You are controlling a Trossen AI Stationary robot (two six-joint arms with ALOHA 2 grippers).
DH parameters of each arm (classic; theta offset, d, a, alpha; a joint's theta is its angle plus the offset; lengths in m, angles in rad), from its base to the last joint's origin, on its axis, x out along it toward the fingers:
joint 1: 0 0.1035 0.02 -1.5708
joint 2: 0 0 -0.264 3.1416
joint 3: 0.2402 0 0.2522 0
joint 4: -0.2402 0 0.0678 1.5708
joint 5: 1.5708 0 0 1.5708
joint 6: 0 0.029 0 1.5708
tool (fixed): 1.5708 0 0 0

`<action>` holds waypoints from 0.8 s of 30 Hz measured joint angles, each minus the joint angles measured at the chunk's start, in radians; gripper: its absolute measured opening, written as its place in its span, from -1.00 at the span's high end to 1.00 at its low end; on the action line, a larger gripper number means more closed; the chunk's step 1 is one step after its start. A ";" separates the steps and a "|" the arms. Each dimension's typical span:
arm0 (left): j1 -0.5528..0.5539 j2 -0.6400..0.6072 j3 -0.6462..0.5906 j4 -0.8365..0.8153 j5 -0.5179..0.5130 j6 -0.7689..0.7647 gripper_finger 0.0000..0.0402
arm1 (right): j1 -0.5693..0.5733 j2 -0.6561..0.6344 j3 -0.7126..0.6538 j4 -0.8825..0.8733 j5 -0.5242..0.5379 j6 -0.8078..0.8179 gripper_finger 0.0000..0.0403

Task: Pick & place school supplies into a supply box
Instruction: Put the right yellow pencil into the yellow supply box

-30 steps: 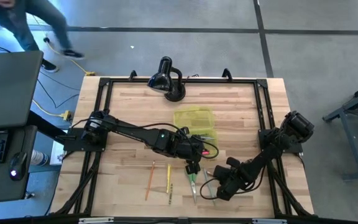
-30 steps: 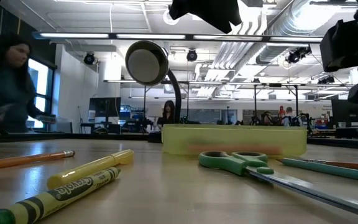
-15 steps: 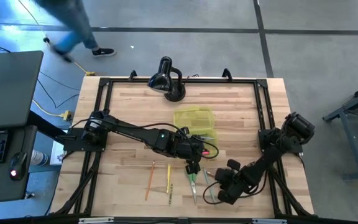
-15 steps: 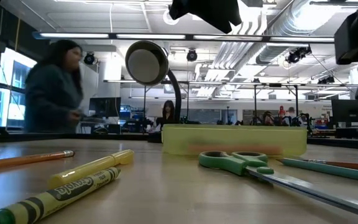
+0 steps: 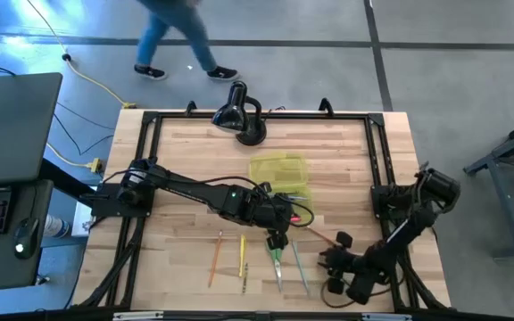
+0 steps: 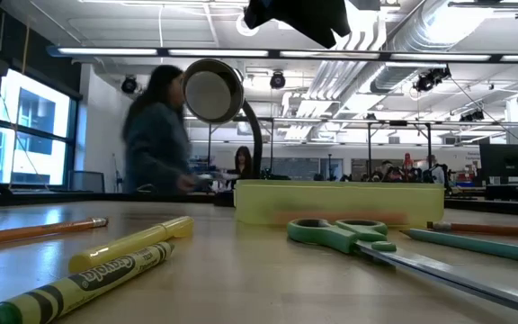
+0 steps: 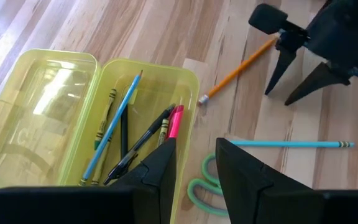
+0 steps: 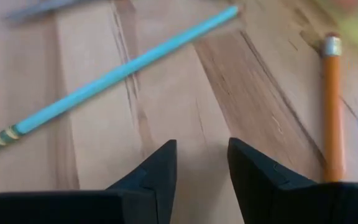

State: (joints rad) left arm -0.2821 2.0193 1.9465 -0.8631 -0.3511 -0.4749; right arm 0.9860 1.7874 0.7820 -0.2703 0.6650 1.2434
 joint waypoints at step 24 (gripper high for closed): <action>0.000 0.000 0.000 0.008 0.000 -0.007 0.29 | 0.095 -0.260 -0.516 0.602 0.374 -0.146 0.39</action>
State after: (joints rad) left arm -0.2821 2.0193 1.9465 -0.8551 -0.3515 -0.4824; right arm 1.0808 1.5279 0.2658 0.3318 1.0386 1.0973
